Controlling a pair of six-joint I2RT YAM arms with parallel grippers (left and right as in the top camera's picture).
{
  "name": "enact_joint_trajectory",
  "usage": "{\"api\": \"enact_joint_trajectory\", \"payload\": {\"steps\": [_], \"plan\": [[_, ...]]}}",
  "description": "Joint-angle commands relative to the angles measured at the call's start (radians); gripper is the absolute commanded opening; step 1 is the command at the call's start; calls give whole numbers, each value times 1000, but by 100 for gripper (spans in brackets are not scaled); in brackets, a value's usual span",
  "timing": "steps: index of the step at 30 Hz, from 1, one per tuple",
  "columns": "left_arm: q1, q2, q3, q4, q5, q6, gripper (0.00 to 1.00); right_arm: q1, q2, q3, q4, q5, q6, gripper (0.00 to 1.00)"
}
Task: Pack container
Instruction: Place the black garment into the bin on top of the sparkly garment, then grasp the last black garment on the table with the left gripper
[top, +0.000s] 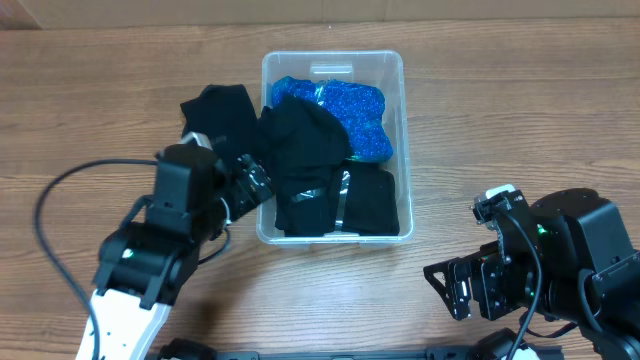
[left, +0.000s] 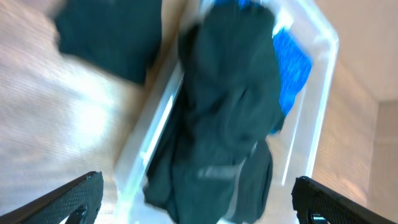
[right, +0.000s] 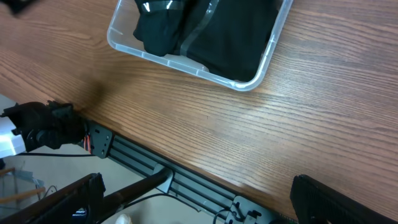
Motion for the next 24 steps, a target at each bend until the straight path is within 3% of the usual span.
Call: {"api": "enact_joint_trajectory", "payload": {"steps": [1, 4, 8, 11, 13, 17, 24], "plan": [[14, -36, 108, -3, -264, 118, 100, -1, -8, 4, 4, -5, -1, 100], [130, -33, 133, 10, -235, 193, 100, -1, -8, 4, 4, -5, -1, 100], [427, 4, 132, 14, -1, 383, 100, -1, -8, 4, 4, -5, -1, 100], [551, 80, 132, 16, 85, 498, 100, -1, -8, 4, 4, -5, -1, 100], [586, 176, 132, 22, 118, 601, 100, -1, -8, 4, 4, -5, -1, 100], [590, 378, 132, 70, 181, 657, 100, -1, -8, 4, 4, -5, -1, 100], [590, 688, 132, 220, 190, 633, 100, -1, -8, 4, 4, -5, -1, 100]]}}
